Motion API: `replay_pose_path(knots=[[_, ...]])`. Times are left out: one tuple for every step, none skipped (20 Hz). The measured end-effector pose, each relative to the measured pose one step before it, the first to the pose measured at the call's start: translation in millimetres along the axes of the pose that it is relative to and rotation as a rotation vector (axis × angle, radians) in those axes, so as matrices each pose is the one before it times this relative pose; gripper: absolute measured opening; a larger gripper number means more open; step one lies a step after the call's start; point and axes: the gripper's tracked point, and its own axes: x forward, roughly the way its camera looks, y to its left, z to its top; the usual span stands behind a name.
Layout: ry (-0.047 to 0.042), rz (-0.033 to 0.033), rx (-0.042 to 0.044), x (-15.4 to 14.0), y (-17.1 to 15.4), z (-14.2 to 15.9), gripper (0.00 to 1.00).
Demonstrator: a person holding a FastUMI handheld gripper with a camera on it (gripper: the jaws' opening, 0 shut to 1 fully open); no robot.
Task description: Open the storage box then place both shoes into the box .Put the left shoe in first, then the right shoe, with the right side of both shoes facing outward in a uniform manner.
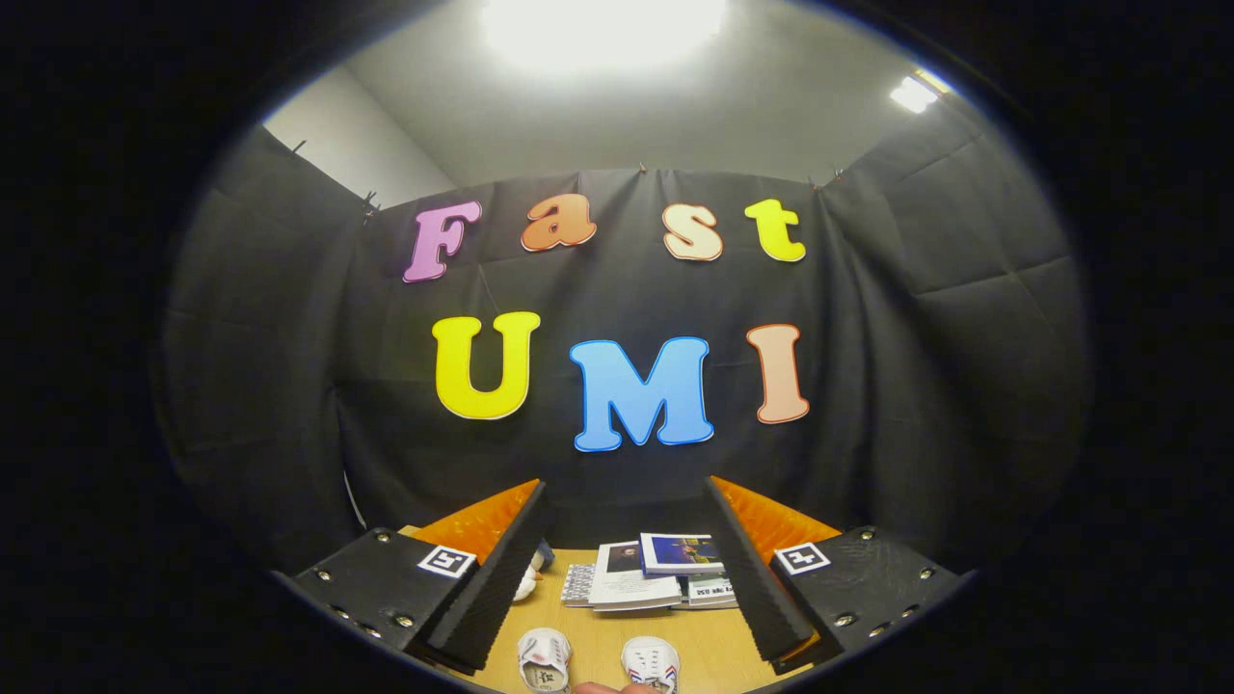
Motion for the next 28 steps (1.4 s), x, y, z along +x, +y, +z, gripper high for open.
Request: replay_pose_path(knots=[[-0.00069,0.00296,-0.00188,1.11,-0.12,-1.41,0.97],[0.0021,0.00524,-0.00197,1.18,0.88,-0.65,0.97],[0.00356,0.00514,-0.00176,1.21,0.26,-3.22,0.97],[0.00675,0.00305,-0.00338,1.13,0.09,-3.66,0.97],[0.00727,0.00435,0.00017,1.62,0.18,-4.02,0.97],[0.00845,0.00943,0.00726,1.75,1.47,-3.37,0.97],[0.00996,0.01069,0.00944,3.64,2.82,-4.21,0.97],[0.01062,0.0105,0.00982,3.44,2.12,-5.1,0.97],[0.01012,0.01578,0.0086,4.09,3.2,-5.52,0.97],[0.01438,0.01751,0.00684,5.09,4.34,-5.34,0.97],[0.02059,0.02361,0.01245,4.73,4.28,-7.63,0.97],[0.02391,0.02283,0.01646,4.72,5.34,-7.21,0.97],[0.02217,0.02076,0.01806,2.74,4.5,-8.37,0.97],[0.01992,0.02717,0.01639,3.46,5.91,-7.32,0.97],[0.022,0.02539,0.01408,4.74,5.87,-7.16,0.97],[0.02437,0.02855,0.01365,5.42,6.48,-8.78,0.97],[0.0303,0.03531,0.01376,7.09,8.43,-11.38,0.97],[0.03575,0.03499,0.01794,6.29,7.97,-12.61,0.97],[0.04103,0.03856,0.02576,5.64,9.14,-12.86,0.97],[0.03626,0.02531,0.02604,5.2,5.76,-11.27,0.97],[0.02769,0.0211,0.02297,4.38,3.73,-10.53,0.97],[0.02437,0.02019,0.01436,5.21,5.67,-7.62,0.97],[0.02576,0.01868,0.01103,5.4,5.02,-7.87,0.97],[0.02566,0.02526,0.01076,5.32,6.24,-8.09,0.97],[0.0285,0.02538,0.00876,3.63,4.81,-11.06,0.97],[0.03113,0.02462,0.01033,4.65,4.44,-10.07,0.97],[0.0305,0.02892,0.00908,4.77,5.92,-11.5,0.97],[0.03329,0.02562,0.01507,8.12,5.08,-10.76,0.97]])
